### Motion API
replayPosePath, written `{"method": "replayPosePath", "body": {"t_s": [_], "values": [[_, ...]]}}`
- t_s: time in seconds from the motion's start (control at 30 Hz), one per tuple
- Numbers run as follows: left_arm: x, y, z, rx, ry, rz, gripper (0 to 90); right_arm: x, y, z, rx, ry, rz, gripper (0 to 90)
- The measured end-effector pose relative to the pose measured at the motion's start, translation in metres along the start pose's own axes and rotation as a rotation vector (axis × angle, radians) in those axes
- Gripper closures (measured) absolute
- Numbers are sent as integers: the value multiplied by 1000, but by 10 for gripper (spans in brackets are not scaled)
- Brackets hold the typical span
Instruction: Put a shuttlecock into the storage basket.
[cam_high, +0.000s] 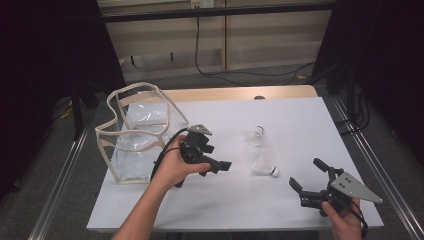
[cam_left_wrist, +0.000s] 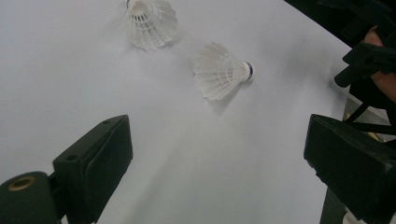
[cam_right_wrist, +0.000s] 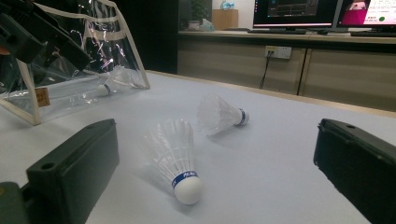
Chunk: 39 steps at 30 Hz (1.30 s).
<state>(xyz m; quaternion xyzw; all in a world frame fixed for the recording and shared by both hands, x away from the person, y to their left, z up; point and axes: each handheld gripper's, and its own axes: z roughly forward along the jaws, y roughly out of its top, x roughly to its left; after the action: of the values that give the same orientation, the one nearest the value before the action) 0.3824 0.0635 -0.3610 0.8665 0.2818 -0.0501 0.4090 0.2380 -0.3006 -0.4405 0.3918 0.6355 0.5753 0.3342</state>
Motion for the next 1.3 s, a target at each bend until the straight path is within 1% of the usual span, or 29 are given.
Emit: {"method": "replayPosePath", "body": {"t_s": [0.17,0.3,0.33,0.43,0.57,0.67,0.8,0.9,1.1,1.2,1.3], "values": [[1,-4,5,4,-4,2,79,0,0,0,0,3,0,0],[2,-6,8,7,1,1,79,0,0,0,-1,3,-1,0],[2,-7,10,4,-3,0,76,0,0,0,0,3,-1,0],[3,-9,12,2,0,1,71,0,0,0,0,3,-4,0],[3,-11,16,19,6,7,72,0,0,0,-1,1,-2,0],[4,-12,19,18,-2,4,68,0,0,0,-1,0,-1,0],[4,-13,25,17,8,8,62,0,0,0,1,1,-1,0],[3,-13,29,19,2,8,55,0,0,0,2,2,-3,0],[2,-13,36,6,-17,14,43,0,0,1,2,3,-6,0],[1,-13,40,6,-16,20,43,0,0,0,5,5,-7,0],[0,-14,44,3,-18,13,43,-1,0,0,5,1,-5,0]]}}
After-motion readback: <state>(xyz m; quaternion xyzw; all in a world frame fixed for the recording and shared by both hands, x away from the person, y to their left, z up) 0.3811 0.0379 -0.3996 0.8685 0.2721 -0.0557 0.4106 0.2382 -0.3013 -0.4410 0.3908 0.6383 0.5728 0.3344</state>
